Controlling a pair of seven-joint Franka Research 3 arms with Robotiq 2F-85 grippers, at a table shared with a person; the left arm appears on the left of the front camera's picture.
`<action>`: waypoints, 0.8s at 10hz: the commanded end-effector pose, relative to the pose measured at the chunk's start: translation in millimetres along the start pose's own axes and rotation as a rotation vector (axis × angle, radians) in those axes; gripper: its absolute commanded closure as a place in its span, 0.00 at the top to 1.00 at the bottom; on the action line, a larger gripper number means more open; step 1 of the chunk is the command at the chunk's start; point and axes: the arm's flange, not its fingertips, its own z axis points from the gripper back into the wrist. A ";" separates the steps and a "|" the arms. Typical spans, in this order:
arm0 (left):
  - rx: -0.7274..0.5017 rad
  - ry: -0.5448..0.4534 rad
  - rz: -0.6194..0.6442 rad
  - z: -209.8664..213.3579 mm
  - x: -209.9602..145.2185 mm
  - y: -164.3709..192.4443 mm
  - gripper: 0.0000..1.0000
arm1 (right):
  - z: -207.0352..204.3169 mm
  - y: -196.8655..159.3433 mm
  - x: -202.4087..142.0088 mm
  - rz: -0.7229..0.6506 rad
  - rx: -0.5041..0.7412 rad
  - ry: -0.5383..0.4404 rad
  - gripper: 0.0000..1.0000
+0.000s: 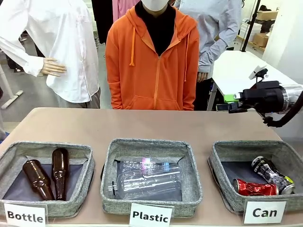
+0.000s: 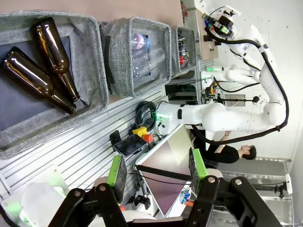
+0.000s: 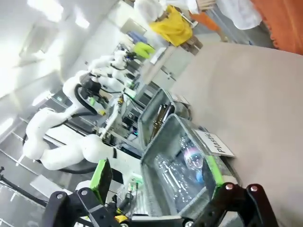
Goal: Sort the can waste into the basket.
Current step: Pick up the can waste from the table and place it in the right Fabric basket.
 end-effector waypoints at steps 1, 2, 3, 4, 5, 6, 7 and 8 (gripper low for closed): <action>-0.013 0.004 0.017 2.5 1.1 -3.9 0.70 | 6.7 7.9 10.7 0.001 0.042 -0.051 1.00; -0.013 0.004 0.017 2.5 1.1 -3.9 0.70 | 0.0 0.0 0.0 0.000 0.000 0.000 1.00; -0.013 0.004 0.017 2.5 1.1 -3.9 0.70 | 0.0 0.0 0.0 0.000 0.000 0.000 1.00; -0.013 0.004 0.017 2.5 1.1 -3.9 0.70 | 0.0 0.0 0.0 0.000 0.000 0.000 1.00; -0.013 0.004 0.017 2.5 1.1 -3.9 0.70 | 0.0 0.0 0.0 0.000 0.000 0.000 1.00; -0.013 0.004 0.017 2.5 1.1 -3.9 0.70 | 0.0 0.0 0.0 0.000 0.000 0.000 1.00; -0.013 0.004 0.017 2.5 1.1 -3.9 0.70 | 0.0 0.0 0.0 0.000 0.000 0.000 1.00; -0.013 0.004 0.017 2.5 1.1 -3.9 0.70 | 0.0 0.0 0.0 0.000 0.000 0.000 1.00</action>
